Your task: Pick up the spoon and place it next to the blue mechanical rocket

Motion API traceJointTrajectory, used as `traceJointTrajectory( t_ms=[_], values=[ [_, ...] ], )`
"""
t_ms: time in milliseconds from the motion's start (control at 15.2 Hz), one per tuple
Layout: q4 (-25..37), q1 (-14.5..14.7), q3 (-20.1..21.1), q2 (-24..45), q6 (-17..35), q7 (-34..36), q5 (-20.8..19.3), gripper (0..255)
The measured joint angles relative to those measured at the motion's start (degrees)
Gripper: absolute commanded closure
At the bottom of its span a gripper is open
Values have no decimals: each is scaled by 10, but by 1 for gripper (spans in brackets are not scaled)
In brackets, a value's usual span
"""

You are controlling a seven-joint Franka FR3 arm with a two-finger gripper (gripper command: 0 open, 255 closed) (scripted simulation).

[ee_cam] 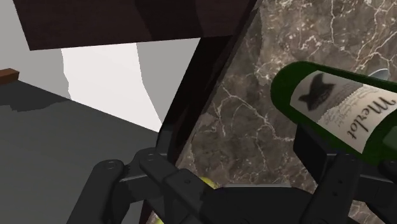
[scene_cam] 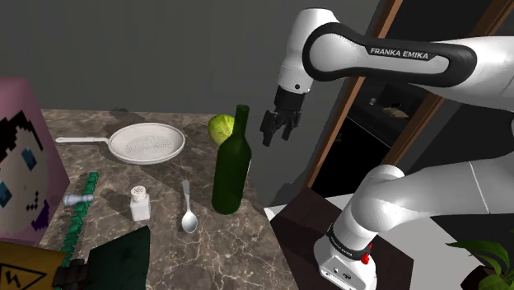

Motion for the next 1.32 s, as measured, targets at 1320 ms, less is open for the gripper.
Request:
traceJointTrajectory(
  t_ms=[1320],
  values=[
    [104, -13, 230, 363, 301, 379, 61, 0]
  ],
)
